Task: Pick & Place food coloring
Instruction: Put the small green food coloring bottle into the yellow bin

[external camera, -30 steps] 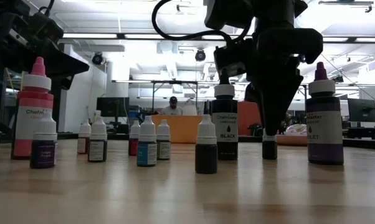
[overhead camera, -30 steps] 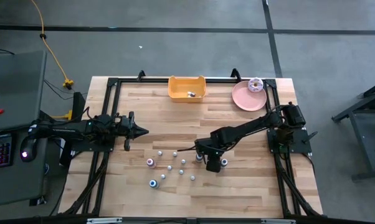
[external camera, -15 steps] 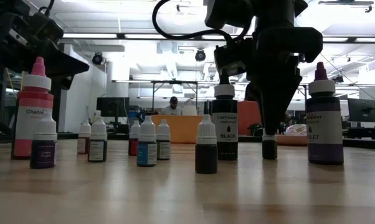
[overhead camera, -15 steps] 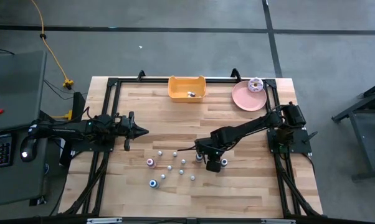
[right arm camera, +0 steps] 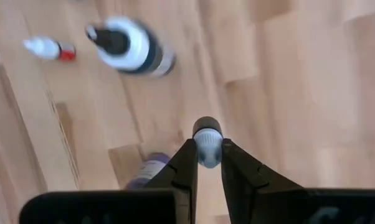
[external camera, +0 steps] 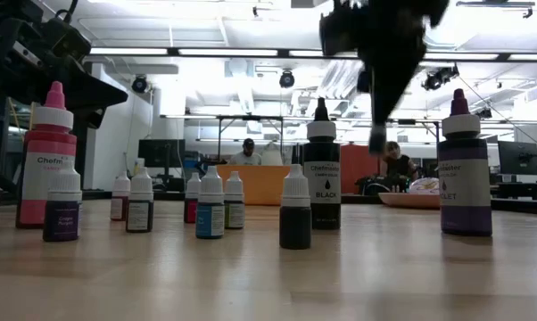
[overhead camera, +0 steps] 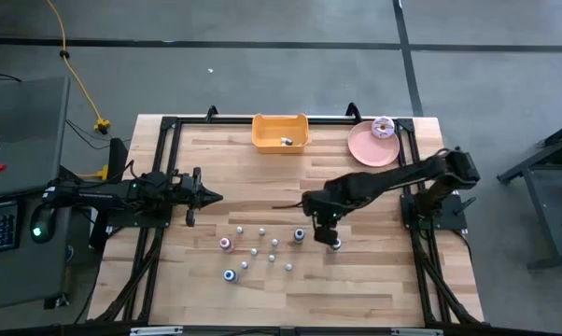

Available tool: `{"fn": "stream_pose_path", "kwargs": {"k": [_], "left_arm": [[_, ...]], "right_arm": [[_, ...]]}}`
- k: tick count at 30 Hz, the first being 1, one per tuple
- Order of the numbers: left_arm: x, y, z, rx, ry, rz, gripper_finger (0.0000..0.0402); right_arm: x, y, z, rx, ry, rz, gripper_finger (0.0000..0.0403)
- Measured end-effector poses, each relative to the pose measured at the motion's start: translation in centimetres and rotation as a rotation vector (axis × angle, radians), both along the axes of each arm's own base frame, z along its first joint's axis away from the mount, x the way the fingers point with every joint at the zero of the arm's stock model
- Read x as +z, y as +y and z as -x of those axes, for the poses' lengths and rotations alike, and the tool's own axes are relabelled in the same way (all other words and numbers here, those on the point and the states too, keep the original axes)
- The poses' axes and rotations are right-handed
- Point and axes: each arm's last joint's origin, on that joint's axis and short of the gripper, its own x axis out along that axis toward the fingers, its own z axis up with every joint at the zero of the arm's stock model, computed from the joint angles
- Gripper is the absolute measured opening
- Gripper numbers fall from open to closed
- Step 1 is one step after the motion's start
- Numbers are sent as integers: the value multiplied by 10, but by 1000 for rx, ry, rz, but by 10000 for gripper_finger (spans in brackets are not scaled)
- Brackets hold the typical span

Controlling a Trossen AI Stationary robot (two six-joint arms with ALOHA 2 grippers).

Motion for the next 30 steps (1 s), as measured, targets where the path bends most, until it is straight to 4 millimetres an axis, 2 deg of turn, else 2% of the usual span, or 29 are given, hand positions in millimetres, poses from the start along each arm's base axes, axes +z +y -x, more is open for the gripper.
{"fn": "stream_pose_path", "kwargs": {"k": [4, 9, 13, 17, 23, 30], "left_arm": [[0, 0, 0, 0, 0, 0, 1], [0, 0, 0, 0, 0, 0, 1], [0, 0, 0, 0, 0, 0, 1], [0, 0, 0, 2, 0, 0, 1], [0, 0, 0, -1, 0, 0, 1], [0, 0, 0, -1, 0, 0, 1]], "right_arm": [[35, -3, 0, -44, -68, 74, 41], [66, -13, -6, -93, -149, 164, 41], [87, -34, -16, -148, -210, 229, 41], [101, -61, -36, -191, -246, 265, 41], [95, -113, -73, -290, -241, 290, 41], [63, -175, -96, -451, -206, 226, 41]]}}
